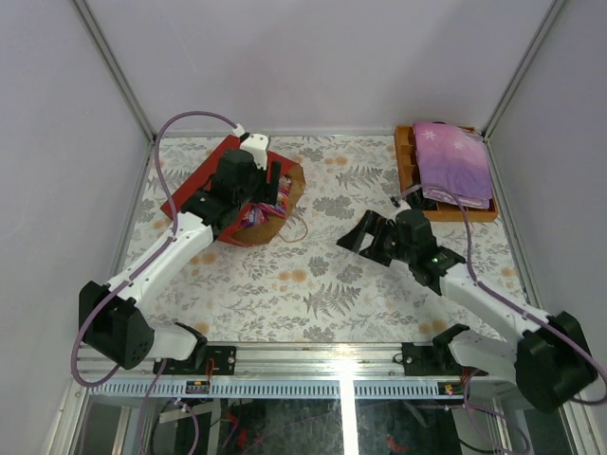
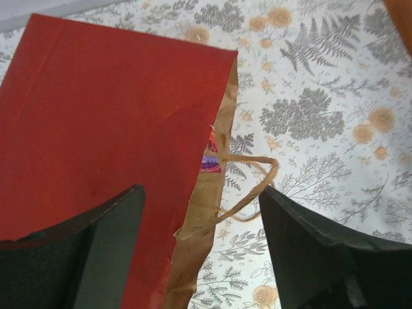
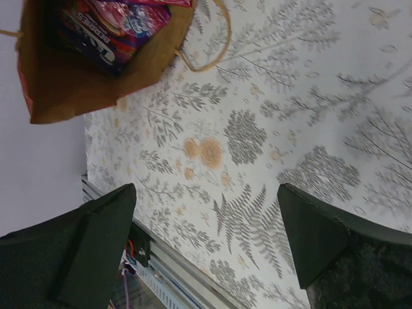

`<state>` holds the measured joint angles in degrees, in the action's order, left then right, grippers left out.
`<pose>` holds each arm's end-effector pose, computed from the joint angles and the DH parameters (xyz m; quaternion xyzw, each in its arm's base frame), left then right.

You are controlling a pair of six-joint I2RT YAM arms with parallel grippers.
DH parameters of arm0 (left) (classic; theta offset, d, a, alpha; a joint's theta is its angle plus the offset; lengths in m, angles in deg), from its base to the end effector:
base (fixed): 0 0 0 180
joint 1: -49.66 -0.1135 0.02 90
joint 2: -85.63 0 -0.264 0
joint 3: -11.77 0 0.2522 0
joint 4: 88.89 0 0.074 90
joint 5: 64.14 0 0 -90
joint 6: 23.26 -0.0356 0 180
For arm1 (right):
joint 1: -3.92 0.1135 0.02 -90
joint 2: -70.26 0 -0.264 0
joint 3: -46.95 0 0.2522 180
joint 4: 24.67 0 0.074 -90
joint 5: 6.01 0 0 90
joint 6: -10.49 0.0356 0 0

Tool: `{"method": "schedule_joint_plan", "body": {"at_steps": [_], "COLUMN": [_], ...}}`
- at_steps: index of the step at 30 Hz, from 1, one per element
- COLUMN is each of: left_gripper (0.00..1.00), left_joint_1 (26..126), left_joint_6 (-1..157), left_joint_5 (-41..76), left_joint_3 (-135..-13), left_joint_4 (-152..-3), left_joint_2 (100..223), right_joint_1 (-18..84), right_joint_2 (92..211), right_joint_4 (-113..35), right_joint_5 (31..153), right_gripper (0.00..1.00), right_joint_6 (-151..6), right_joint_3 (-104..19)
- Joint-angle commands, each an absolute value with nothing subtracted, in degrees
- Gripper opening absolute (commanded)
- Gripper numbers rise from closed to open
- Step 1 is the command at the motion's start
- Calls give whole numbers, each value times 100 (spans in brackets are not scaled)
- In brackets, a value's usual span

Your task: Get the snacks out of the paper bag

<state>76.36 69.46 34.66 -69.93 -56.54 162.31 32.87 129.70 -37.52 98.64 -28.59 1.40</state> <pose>0.2771 -0.1333 0.3423 0.1379 0.8413 -0.0683 0.5182 0.1947 0.1180 0.2315 0.0953 0.8418 0.4171 0.3292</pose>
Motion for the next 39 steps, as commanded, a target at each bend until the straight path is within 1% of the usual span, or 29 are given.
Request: {"method": "schedule_joint_plan", "body": {"at_steps": [1,3,5,7,9,10,13,16,18,21,25,28,32,35,39], "left_gripper": [68,62,46,26,12,9,6,0,0,0,0,0,1,1,1], "left_joint_1": [7505,7467,7454,7445,7444,7447,7435,7434,7427,7425,7425,7416,7420,7415,7418], "left_joint_6": [6972,7004,7024,7063,7125,7175,7367,7525,7645,7721,7776,7821,7825,7817,7808], "left_joint_5": [3420,3319,3280,3340,3432,3488,3702,3975,4113,4122,4157,4112,4091,4094,4096], "left_joint_3": [-6822,-6805,-6796,-6783,-6782,-6770,-6711,-6634,-6580,-6508,-6488,-6442,-6417,-6411,-6426], "left_joint_4": [-6172,-6224,-6251,-6299,-6339,-6381,-6489,-6589,-6660,-6763,-6723,-6726,-6731,-6725,-6722], "left_joint_2": [16378,16405,16411,16385,16345,16302,16168,16024,15942,15860,15786,15755,15748,15752,15769], "right_joint_1": [3480,3498,3520,3529,3539,3543,3584,3683,3760,3891,4006,4061,4115,4157,4195], "right_joint_2": [13821,14326,14863,15405,16010,16252,17074,17792,18216,18753,19359,19748,20209,20449,20665], "right_joint_4": [-2499,-2205,-1867,-1580,-1136,-812,247,757,1020,1483,1566,1518,1309,1064,893], "right_joint_5": [9881,9795,9755,9740,9727,9730,9830,9883,9715,9279,8642,8365,8357,8315,8292], "right_gripper": [100,99,99,100,100,100,96,92,91,85,82,78,70,68,62], "right_joint_6": [-2309,-2139,-2011,-1920,-1738,-1610,-1081,-597,-353,-126,19,62,3,-38,-32], "right_joint_3": [-473,-698,-980,-1386,-1631,-1716,-2013,-2487,-2725,-2959,-3277,-3531,-4129,-4478,-4783]}}
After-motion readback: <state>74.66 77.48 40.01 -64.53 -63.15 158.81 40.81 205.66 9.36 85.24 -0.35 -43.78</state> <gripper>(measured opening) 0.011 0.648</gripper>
